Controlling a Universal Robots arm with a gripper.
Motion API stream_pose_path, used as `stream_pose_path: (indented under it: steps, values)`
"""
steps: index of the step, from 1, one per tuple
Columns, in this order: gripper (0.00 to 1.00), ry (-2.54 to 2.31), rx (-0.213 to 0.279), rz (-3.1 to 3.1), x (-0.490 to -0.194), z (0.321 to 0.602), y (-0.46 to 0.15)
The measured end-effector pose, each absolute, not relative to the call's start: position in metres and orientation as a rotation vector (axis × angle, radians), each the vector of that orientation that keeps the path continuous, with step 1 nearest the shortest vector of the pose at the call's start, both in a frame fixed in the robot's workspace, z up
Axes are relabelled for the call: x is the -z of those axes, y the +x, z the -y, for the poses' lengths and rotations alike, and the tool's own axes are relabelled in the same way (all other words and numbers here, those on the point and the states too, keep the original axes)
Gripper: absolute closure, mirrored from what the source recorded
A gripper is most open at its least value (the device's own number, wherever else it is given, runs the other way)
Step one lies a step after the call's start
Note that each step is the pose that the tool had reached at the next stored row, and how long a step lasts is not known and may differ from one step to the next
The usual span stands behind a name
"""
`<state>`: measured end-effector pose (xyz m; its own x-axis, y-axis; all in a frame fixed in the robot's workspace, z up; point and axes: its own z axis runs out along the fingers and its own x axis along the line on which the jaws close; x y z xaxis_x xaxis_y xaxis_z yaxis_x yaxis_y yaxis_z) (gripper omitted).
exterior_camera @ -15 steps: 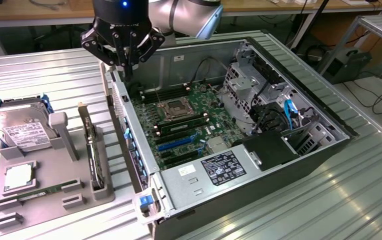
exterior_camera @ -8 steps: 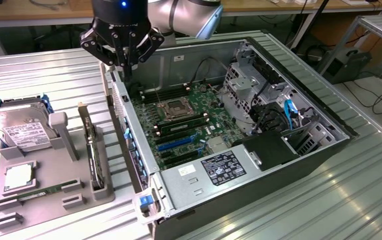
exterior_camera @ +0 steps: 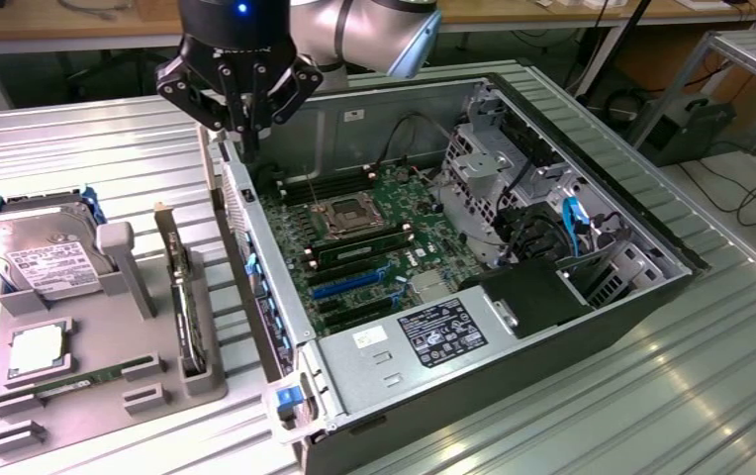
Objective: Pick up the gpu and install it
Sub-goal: 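Reach for the gpu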
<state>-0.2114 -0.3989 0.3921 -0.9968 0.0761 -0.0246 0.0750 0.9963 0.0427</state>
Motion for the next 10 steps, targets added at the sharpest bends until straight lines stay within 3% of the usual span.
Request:
stream_pose_path:
  steps: [10]
  values:
    - [0.89, 0.118, -0.065, -3.112, -0.392, 0.3989, -0.2137]
